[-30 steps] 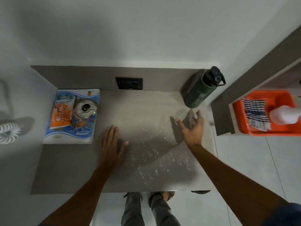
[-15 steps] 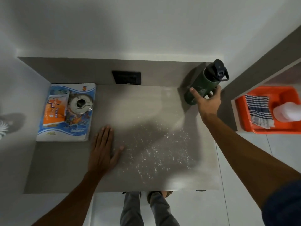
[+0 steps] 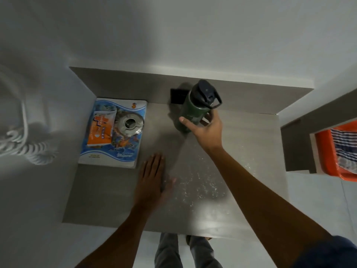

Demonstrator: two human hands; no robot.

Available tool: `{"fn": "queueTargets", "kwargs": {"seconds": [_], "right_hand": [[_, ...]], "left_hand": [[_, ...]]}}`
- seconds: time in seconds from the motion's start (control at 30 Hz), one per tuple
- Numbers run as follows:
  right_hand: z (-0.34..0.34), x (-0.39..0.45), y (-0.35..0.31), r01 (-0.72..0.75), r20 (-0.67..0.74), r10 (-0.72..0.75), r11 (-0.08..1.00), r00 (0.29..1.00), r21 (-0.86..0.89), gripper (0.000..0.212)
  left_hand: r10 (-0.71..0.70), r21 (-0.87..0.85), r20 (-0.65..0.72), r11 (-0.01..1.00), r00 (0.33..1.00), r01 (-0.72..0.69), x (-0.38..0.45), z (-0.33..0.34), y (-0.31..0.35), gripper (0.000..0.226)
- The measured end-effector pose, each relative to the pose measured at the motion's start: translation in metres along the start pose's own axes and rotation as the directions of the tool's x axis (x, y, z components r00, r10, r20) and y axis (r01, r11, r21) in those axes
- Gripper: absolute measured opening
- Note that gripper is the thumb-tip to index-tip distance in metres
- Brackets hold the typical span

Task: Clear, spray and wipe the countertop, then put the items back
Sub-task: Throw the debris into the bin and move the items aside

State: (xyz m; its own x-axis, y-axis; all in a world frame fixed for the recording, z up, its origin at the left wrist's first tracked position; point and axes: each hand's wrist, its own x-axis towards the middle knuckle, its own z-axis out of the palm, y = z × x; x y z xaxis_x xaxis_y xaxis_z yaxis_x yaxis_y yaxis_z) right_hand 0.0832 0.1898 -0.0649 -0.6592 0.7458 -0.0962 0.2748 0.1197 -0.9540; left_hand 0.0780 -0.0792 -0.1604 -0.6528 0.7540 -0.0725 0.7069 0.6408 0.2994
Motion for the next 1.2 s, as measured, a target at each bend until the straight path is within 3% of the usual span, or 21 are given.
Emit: {"fn": "queueTargets", "kwargs": {"seconds": [0.3,0.67,0.9,1.2], "right_hand": [[0.093,0.020,-0.025,0.036,0.062,-0.038,0.999,0.997,0.024,0.088],[0.113,0.020,-0.025,0.047,0.042,-0.046,0.998,0.998,-0.038,0.090],[0.085,-0.006,-0.008,-0.073,0.097,0.077,0.996,0.992,-0.050,0.128],[-0.023,-0.054,0.028,-0.211,0.069,0.211,0.977,0.975,-0.002,0.125]], "left_hand": [[-0.002,-0.031,-0.055,1.000,0.999,0.001,0.000,0.007,-0.002,0.091],[-0.011,-0.035,-0.093,0.999,0.996,0.008,0.000,0.008,-0.002,0.089],[-0.011,-0.044,-0.119,0.999,0.993,0.006,-0.001,0.005,0.002,0.087],[-0.013,0.024,-0.129,1.000,0.992,0.016,0.005,0.009,0.037,0.082]]}}
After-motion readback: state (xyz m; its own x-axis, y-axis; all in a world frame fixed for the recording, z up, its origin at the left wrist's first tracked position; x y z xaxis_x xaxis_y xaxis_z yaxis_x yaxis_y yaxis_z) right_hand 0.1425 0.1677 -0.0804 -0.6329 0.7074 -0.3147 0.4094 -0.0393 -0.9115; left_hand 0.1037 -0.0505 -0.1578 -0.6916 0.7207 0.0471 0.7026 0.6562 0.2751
